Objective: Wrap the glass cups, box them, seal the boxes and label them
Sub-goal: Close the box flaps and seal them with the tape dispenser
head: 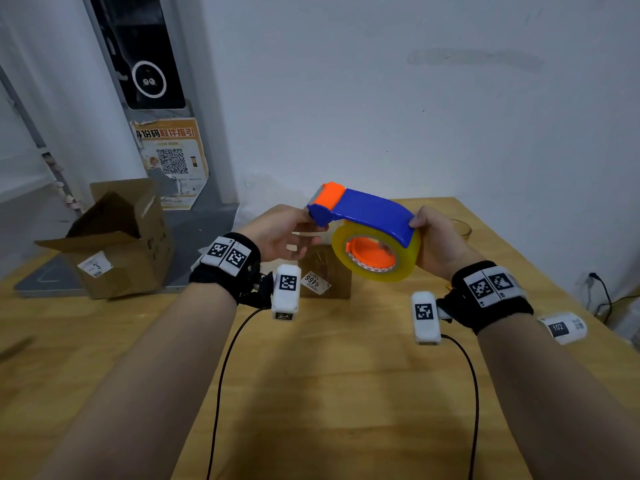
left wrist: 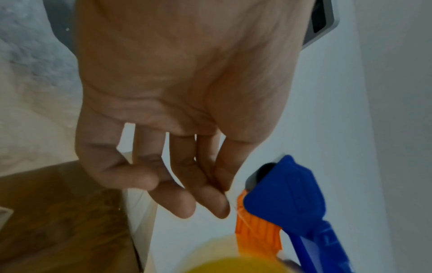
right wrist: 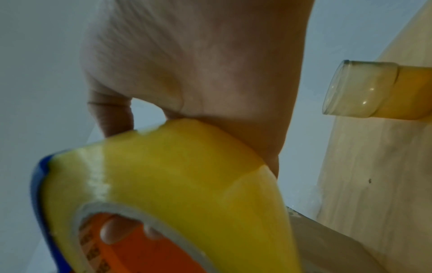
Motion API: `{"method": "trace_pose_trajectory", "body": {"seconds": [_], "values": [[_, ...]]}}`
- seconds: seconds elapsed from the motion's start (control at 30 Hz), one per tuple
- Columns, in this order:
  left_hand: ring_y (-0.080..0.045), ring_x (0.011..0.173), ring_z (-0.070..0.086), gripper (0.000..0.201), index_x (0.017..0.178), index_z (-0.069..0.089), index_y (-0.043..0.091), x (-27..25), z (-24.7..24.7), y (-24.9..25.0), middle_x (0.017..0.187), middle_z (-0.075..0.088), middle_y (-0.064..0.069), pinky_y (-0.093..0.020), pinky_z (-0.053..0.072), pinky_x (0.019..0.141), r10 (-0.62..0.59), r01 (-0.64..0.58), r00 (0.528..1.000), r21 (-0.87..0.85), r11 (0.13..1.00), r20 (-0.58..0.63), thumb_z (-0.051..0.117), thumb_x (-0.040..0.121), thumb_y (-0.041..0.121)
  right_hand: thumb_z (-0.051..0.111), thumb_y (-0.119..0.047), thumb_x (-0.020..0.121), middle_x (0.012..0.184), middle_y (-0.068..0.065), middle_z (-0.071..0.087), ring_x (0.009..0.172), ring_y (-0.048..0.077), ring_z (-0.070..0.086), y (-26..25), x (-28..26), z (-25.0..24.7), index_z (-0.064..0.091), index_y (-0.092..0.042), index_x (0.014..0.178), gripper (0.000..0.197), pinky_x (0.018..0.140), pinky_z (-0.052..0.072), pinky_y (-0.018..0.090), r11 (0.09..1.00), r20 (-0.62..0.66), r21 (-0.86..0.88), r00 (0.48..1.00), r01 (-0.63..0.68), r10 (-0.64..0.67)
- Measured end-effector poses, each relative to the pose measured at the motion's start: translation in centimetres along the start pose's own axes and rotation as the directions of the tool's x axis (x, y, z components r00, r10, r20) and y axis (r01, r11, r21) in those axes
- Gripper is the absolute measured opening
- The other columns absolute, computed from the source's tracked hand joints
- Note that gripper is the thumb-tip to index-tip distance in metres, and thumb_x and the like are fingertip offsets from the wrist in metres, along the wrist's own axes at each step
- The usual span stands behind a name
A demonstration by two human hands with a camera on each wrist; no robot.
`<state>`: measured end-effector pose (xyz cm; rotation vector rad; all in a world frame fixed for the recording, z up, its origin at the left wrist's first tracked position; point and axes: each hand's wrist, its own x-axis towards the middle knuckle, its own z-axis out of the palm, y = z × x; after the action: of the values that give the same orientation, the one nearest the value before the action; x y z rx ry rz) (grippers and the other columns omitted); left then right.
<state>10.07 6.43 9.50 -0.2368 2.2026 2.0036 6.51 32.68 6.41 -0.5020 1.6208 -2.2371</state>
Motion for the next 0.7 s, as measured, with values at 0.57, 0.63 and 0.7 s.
{"method": "trace_pose_trajectory", "body": {"seconds": [0.57,0.63,0.7], "values": [[-0.013,0.084,0.061,0.021,0.105,0.078,0.021,1.8,-2.0,-2.1,0.088,0.071,0.007,-0.035,0.046,0.081,0.194,-0.132,0.965,0.315,0.940,-0.174,0.059,0.101,0.028,0.076,-0.054,0.085,0.078,0.003,0.077,0.073,0.016,0.071,-1.9,1.0,1.5,0.075,-0.019,0.077,0.035,0.075,0.052,0.033,0.721,-0.008,-0.690,0.995,0.064,-0.096],[-0.013,0.082,0.058,0.021,0.099,0.078,0.024,1.9,-2.8,-2.6,0.086,0.070,0.009,-0.034,0.044,0.077,0.238,-0.155,0.936,0.306,0.939,-0.257,0.058,0.102,0.029,0.074,-0.044,0.090,0.070,-0.004,0.074,0.065,0.010,0.067,-2.2,1.1,0.7,0.073,-0.024,0.066,0.032,0.068,0.049,0.027,0.689,-0.008,-0.721,0.994,0.068,-0.107],[-0.014,0.082,0.057,0.021,0.095,0.078,0.024,1.9,-4.2,-3.5,0.084,0.071,0.011,-0.033,0.042,0.074,0.244,-0.148,0.911,0.288,0.946,-0.332,0.059,0.102,0.030,0.077,-0.048,0.086,0.066,-0.003,0.071,0.063,0.011,0.065,-2.6,1.0,-0.5,0.073,-0.020,0.066,0.035,0.067,0.047,0.028,0.665,-0.034,-0.745,0.993,0.048,-0.110]]}}
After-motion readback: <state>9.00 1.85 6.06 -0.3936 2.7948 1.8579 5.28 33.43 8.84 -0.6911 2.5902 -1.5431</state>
